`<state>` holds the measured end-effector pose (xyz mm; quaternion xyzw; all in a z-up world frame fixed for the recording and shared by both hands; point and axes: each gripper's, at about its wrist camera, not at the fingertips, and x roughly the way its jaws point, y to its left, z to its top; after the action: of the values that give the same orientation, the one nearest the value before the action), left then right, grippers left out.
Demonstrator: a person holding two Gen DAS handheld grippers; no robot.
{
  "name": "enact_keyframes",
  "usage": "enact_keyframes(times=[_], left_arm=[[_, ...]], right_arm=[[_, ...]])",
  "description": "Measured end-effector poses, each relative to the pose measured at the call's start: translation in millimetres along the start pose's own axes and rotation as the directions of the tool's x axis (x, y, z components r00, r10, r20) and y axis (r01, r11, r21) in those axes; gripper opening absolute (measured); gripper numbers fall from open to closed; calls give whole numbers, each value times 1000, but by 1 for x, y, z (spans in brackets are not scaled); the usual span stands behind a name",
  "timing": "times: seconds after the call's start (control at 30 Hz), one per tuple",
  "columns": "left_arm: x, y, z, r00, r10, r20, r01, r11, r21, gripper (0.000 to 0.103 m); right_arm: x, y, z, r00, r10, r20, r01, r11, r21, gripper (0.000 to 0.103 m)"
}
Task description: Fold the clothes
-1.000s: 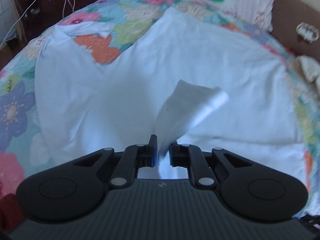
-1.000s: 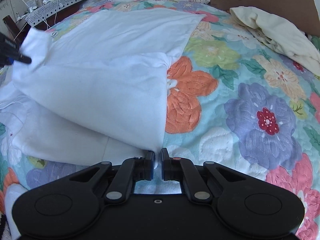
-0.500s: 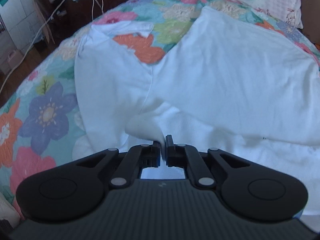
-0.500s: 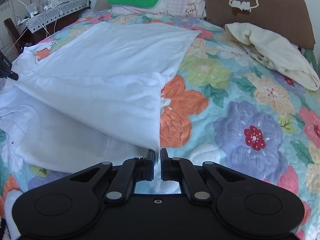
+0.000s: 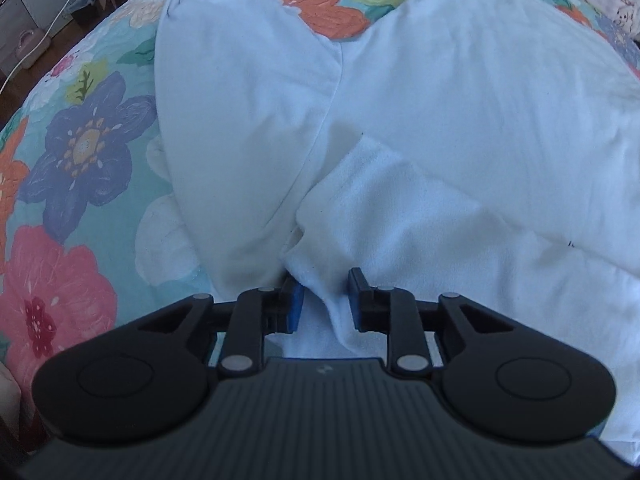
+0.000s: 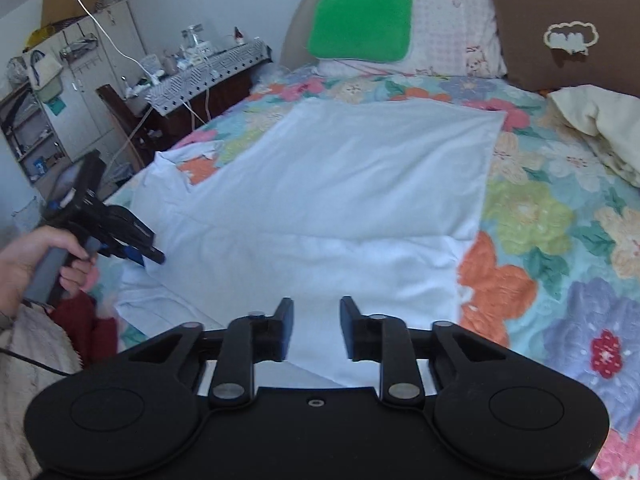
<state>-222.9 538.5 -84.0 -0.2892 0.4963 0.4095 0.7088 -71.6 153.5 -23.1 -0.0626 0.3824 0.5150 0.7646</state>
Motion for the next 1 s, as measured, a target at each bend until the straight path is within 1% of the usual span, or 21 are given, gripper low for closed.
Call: enact_keyframes(times=[0.07, 0.17, 0.23, 0.27, 0.3, 0.33, 0.37, 0.4, 0.47, 0.53, 0.6, 0.67, 0.7, 0.73, 0.8, 0.87, 0.93, 0.97, 1.0], left_arm=[[-2, 0, 0, 1000, 1, 1, -1, 1000, 1, 23], [-6, 9, -3, 1000, -14, 1, 14, 1000, -19, 26], [-9, 14, -2, 1000, -25, -6, 25, 999, -33, 26], [-13, 15, -1, 999, -43, -11, 42, 998, -36, 27], [-16, 16, 1, 998, -62, -15, 61, 997, -39, 34], [-20, 17, 4, 995, -96, -12, 96, 995, -27, 44], [-24, 17, 7, 991, -133, -8, 133, 991, -13, 47], [-27, 17, 11, 990, -140, -1, 140, 990, 15, 47], [-31, 18, 22, 994, -111, 22, 109, 990, 89, 47], [-29, 29, 42, 994, -104, 31, 99, 988, 122, 48], [-19, 48, 62, 997, -76, 25, 73, 990, 125, 49], [-5, 69, 85, 999, -49, 3, 48, 990, 133, 57], [3, 80, 97, 999, -49, -16, 51, 989, 140, 66], [10, 93, 109, 999, -41, -21, 44, 991, 125, 67], [21, 122, 135, 1000, -14, 2, 14, 999, 37, 67], [31, 147, 158, 999, -41, 18, 42, 998, -40, 68], [45, 159, 174, 997, -69, 20, 70, 994, -84, 75], [52, 165, 183, 996, -83, 21, 85, 991, -105, 77], [58, 165, 189, 996, -83, 27, 86, 991, -105, 78]], right_arm=[[27, 11, 6, 999, 26, -30, -27, 999, -26, 46], [65, 34, 13, 998, 17, -66, -22, 996, -89, 46], [83, 51, 19, 995, 49, -87, -60, 990, -127, 46], [89, 57, 22, 993, 64, -97, -78, 987, -144, 46], [94, 63, 25, 992, 71, -106, -87, 983, -161, 46], [99, 69, 27, 991, 75, -115, -94, 979, -179, 47], [102, 72, 29, 989, 76, -125, -99, 976, -192, 47], [106, 73, 30, 988, 76, -137, -104, 973, -205, 48], [113, 77, 33, 984, 77, -159, -113, 967, -230, 49], [118, 75, 36, 982, 70, -173, -111, 964, -241, 49], [122, 71, 40, 982, 62, -176, -104, 965, -240, 49], [126, 64, 45, 984, 55, -171, -94, 970, -226, 50], [130, 61, 48, 985, 53, -165, -88, 973, -213, 50], [133, 58, 51, 986, 50, -158, -82, 976, -201, 51], [142, 52, 56, 987, 50, -152, -74, 985, -156, 51], [153, 49, 60, 984, 61, -167, -81, 990, -115, 52], [162, 48, 62, 981, 72, -180, -89, 992, -90, 52], [164, 48, 62, 980, 72, -185, -91, 991, -96, 52], [166, 49, 62, 979, 70, -190, -91, 990, -105, 52]])
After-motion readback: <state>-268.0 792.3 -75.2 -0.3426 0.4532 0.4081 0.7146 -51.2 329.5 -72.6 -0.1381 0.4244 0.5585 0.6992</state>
